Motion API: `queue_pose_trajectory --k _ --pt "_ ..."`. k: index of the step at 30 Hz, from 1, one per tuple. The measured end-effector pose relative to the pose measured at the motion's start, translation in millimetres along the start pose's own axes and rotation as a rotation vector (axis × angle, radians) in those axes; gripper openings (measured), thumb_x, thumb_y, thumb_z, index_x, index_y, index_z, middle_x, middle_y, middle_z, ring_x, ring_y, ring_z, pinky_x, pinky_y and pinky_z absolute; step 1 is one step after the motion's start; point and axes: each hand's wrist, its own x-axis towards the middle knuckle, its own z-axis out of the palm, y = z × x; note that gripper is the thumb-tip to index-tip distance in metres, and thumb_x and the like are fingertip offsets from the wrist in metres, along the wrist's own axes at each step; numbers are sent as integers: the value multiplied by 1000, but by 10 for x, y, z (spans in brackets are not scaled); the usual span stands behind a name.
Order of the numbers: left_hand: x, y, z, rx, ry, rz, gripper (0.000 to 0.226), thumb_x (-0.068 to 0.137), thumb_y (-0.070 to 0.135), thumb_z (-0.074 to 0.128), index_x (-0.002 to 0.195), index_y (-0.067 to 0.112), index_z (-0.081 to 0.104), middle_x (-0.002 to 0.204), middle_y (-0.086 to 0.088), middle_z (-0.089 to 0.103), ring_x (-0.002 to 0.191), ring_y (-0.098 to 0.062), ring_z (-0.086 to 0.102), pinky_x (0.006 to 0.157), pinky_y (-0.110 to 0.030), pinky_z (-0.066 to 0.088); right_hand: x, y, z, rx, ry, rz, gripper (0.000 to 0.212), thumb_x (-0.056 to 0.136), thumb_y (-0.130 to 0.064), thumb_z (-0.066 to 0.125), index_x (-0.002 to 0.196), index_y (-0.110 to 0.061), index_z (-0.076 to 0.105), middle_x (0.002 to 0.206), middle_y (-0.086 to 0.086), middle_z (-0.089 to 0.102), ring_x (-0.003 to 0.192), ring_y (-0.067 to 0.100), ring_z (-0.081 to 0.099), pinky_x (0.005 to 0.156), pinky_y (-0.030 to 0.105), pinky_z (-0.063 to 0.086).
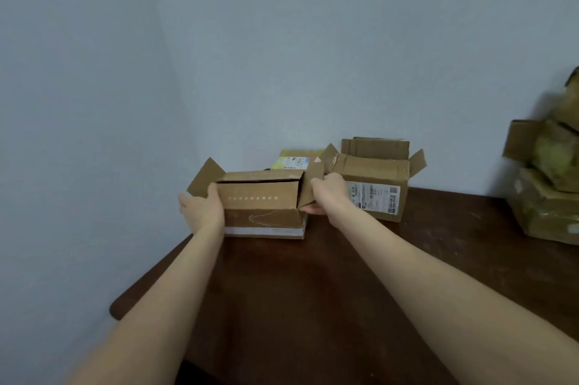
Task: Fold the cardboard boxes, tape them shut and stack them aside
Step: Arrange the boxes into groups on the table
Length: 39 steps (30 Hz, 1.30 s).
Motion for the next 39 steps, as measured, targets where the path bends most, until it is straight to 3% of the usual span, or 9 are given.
queue_pose_trajectory --k 6,11,13,16,19,24,28,35,39 --pt "-512 -37 -3 198 -182 129 43 98 39 37 113 3 56 107 -6 59 102 -33 56 84 -36 42 -394 164 -741 -171 164 -52 28 93 -26 47 94 -5 65 72 8 70 61 25 71 75 43 60" --pt "-1250 109 282 326 -329 276 39 98 39 40 94 4 56 100 -13 63 93 -33 60 79 -38 47 -713 266 -1394 -814 445 -220 53 91 -24 52 140 -18 37 133 8 52 120 30 50 90 40 44" --pt "-1588 165 424 268 -448 263 42 98 40 40 108 3 57 106 -11 61 100 -32 59 80 -36 48 -800 258 -1540 -943 497 -391 55 90 -21 53 143 -18 36 141 7 43 128 27 40 100 39 39" --pt "-2057 252 623 -27 -894 38 43 94 38 47 127 10 52 120 -5 59 110 -24 56 86 -34 50 -872 280 -1578 -996 462 -529 46 93 -17 47 139 -21 44 141 4 43 130 24 36 104 36 34" --pt "-2217 310 673 -139 -1192 -41 52 84 11 48 136 11 47 120 -2 60 109 -18 55 101 -35 43 -936 249 -1497 -834 465 -547 41 95 -12 43 135 -20 48 136 3 45 126 22 37 102 34 36" --pt "-1652 359 597 44 -795 218 44 88 0 43 128 11 57 127 -5 60 111 -18 56 91 -34 51 -914 78 -1060 -645 318 -628 31 93 -10 43 119 -18 56 125 2 49 115 20 49 97 36 42" --pt "-1037 281 483 259 -558 361 37 89 3 44 120 12 63 128 -3 60 119 -21 54 102 -35 43 -639 177 -408 -696 112 -467 38 94 -12 43 129 -22 51 135 0 47 123 20 47 98 36 43" --pt "-310 65 614 288 -517 389 37 94 7 42 127 11 57 132 -6 57 122 -21 51 100 -32 39 -165 107 266 -928 150 -577 46 92 -13 51 137 -19 43 137 5 39 126 24 38 94 34 42" --pt "-334 3 892 268 -573 388 36 96 8 42 129 13 55 133 -5 56 123 -20 50 100 -28 38 -60 408 194 -997 120 -401 43 92 -16 51 134 -24 45 134 4 41 123 23 39 97 36 41"
